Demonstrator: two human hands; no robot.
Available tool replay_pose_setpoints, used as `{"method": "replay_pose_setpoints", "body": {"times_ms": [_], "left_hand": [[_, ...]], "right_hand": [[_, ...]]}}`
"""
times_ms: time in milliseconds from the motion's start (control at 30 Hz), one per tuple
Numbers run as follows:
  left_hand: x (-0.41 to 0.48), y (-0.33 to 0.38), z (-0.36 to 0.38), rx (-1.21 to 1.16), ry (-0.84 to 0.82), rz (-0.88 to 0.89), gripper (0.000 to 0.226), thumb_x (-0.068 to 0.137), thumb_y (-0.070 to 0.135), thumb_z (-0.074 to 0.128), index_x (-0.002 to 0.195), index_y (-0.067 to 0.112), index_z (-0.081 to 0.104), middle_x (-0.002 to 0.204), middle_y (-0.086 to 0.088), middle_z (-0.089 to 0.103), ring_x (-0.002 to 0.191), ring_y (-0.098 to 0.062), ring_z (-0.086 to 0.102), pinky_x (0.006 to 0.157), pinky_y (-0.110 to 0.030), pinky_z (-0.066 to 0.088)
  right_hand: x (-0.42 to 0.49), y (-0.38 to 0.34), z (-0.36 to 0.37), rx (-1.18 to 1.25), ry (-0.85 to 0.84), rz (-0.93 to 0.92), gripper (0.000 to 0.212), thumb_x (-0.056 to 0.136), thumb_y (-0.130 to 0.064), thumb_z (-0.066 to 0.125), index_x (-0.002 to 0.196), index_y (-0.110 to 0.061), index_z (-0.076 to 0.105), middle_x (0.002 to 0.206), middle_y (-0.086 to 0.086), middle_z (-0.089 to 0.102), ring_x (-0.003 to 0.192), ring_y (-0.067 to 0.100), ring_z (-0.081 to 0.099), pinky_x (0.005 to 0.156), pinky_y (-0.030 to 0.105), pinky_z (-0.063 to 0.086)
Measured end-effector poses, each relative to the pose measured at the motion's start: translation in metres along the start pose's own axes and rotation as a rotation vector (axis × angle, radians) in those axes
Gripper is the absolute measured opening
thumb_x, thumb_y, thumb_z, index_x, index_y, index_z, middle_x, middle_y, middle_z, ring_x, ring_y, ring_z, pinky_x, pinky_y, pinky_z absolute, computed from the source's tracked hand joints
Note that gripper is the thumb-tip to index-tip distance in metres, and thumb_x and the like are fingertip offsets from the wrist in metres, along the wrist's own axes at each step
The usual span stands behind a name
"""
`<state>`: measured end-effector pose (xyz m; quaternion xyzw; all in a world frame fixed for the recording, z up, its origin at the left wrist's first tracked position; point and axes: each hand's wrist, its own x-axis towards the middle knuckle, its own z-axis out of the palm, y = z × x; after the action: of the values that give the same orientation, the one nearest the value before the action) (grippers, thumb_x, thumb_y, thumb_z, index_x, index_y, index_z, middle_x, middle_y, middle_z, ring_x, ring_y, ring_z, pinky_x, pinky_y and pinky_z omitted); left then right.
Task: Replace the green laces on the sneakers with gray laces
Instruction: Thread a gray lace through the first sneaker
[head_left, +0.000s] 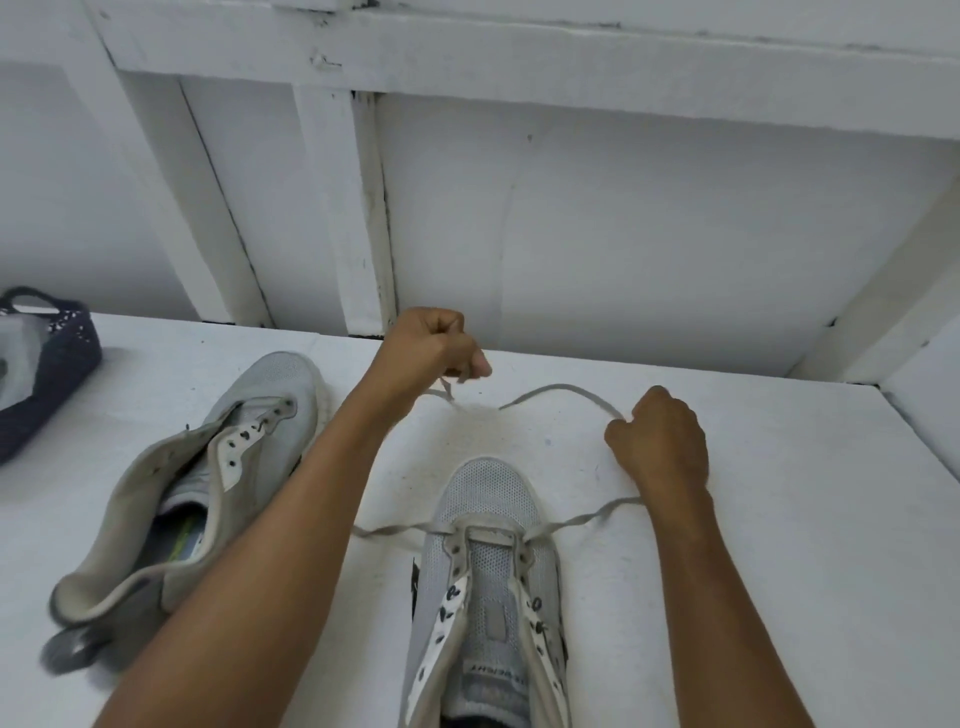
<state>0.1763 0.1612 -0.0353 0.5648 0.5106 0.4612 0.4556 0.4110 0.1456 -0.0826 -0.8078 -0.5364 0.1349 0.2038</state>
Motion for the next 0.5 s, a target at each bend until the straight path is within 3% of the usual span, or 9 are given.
{"method": "replay_pose_setpoints", "body": {"times_ms": [100,233,300,400,500], "left_hand": [[-0.015,0.012,0.001,0.030,0.007,0.008,0.014,0.082,-0.003,0.059,0.069,0.000,0.054,0.073,-0.019,0.070,0.070,-0.022,0.070,0.075,-0.045,0.059],[-0.043,0.033,0.004,0.205,-0.109,0.076,0.010,0.087,0.011,0.069,0.077,0.010,0.071,0.093,-0.004,0.076,0.093,-0.021,0.071,0.088,-0.033,0.054],[-0.058,0.042,0.002,0.224,-0.162,0.098,0.005,0.086,0.013,0.073,0.081,0.010,0.074,0.100,0.004,0.074,0.096,-0.014,0.069,0.086,-0.022,0.051],[-0.078,0.052,-0.003,0.299,-0.190,0.145,0.004,0.086,0.015,0.074,0.083,0.013,0.074,0.093,-0.003,0.073,0.087,-0.016,0.067,0.080,-0.023,0.049],[-0.091,0.057,-0.011,0.294,-0.193,0.123,0.007,0.088,0.006,0.067,0.084,0.006,0.072,0.077,-0.007,0.070,0.070,-0.015,0.063,0.072,-0.030,0.054]], "right_hand": [[-0.016,-0.003,-0.013,0.138,-0.010,-0.089,0.032,0.090,-0.020,0.064,0.117,-0.005,0.055,0.119,0.012,0.057,0.111,0.030,0.056,0.081,0.031,0.040],[-0.046,-0.015,-0.039,0.417,-0.190,-0.271,0.015,0.090,-0.029,0.067,0.102,-0.020,0.064,0.098,-0.005,0.067,0.094,0.016,0.064,0.077,0.031,0.049],[-0.062,-0.022,-0.052,0.530,-0.343,-0.409,0.016,0.091,-0.029,0.067,0.107,-0.029,0.065,0.105,-0.014,0.067,0.091,0.011,0.065,0.082,0.033,0.054],[-0.081,-0.027,-0.063,0.572,-0.469,-0.577,0.018,0.097,-0.025,0.061,0.113,-0.031,0.066,0.112,-0.019,0.068,0.092,0.006,0.064,0.075,0.026,0.053],[-0.092,-0.027,-0.066,0.623,-0.485,-0.572,0.013,0.099,-0.017,0.057,0.099,-0.019,0.069,0.088,-0.009,0.074,0.075,0.006,0.061,0.065,0.020,0.044]]}}
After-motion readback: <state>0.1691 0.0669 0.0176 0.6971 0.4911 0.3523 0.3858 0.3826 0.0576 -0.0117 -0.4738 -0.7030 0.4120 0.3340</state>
